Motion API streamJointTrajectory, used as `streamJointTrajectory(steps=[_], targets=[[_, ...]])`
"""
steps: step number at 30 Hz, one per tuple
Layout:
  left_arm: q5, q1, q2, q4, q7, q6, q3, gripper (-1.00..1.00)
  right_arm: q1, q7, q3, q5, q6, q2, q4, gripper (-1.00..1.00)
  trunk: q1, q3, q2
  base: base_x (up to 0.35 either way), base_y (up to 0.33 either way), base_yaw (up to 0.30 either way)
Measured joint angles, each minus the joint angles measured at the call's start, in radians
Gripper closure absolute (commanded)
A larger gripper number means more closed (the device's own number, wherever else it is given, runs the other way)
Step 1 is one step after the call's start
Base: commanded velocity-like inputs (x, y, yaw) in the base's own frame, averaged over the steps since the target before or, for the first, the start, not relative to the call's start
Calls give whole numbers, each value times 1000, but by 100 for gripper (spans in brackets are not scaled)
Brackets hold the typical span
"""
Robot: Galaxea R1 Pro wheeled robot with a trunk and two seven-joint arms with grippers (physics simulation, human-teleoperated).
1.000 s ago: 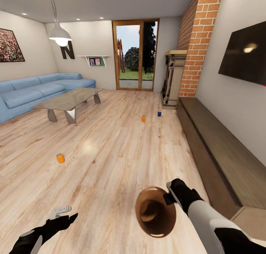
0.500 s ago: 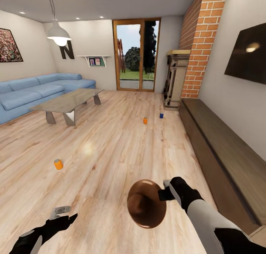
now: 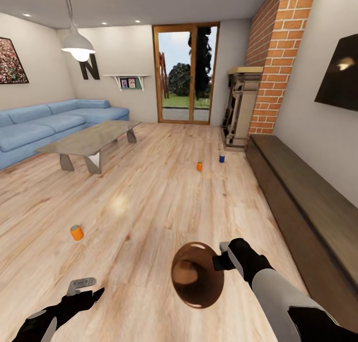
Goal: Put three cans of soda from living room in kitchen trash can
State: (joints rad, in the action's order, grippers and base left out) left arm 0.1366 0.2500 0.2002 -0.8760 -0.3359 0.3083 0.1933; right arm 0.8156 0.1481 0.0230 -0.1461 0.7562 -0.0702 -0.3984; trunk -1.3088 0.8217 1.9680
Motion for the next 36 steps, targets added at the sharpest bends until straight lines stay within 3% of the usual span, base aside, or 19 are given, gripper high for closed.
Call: streamJointTrajectory(steps=[36], targets=[[3,0,0,0,0,11,0,-100,0,3,0,1,-6,-1,0,100,0,0,0,293,203,0]])
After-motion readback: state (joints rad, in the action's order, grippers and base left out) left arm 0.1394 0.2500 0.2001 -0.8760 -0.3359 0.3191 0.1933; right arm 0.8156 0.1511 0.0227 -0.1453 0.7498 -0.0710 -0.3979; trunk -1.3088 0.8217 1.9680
